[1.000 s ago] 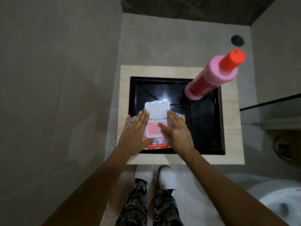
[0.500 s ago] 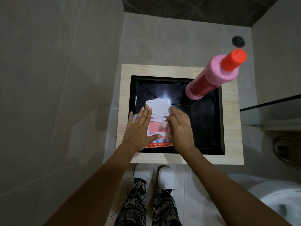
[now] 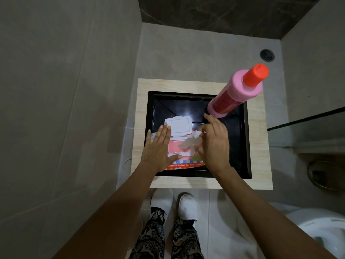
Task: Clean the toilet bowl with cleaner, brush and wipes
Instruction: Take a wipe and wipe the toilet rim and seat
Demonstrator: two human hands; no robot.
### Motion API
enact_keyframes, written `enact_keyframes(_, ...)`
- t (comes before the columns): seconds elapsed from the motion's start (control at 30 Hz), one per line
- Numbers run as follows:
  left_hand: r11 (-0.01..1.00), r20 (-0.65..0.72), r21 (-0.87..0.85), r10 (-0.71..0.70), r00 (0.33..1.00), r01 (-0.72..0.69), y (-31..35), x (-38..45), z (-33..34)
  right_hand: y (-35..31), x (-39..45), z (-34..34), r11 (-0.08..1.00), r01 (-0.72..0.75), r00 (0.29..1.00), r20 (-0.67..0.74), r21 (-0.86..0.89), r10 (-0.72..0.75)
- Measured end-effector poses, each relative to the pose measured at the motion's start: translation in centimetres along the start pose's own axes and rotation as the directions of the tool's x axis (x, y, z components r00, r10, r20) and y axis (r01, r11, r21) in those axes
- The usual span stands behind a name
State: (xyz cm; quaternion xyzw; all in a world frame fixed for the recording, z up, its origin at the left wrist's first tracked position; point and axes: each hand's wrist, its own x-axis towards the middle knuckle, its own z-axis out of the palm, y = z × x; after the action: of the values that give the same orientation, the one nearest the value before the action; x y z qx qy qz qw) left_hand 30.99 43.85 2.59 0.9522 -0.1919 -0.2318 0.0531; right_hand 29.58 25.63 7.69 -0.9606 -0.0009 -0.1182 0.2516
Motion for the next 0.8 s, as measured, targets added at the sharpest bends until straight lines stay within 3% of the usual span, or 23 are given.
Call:
enact_keyframes(0.33,0.999,0.025,0.028,-0.027,0.999,0.026,0.5,-0.5,-1.1,-1.2,1.4,-4.6,0.999,0.046,0.990,-0.136,0.013,-0.043)
enact_keyframes(0.6,0.998,0.024,0.032,-0.051,0.998,0.050,0.9,-0.6,-0.9,-1.0,2.2,-6.9,0.992,0.115,0.982,-0.143,-0.051,-0.122)
enact_keyframes(0.8,0.998,0.025,0.039,-0.050,0.998,0.049,1.3,-0.6,-1.4,-2.2,4.6,-9.4,0.989,0.148,0.941,-0.303,-0.030,-0.150)
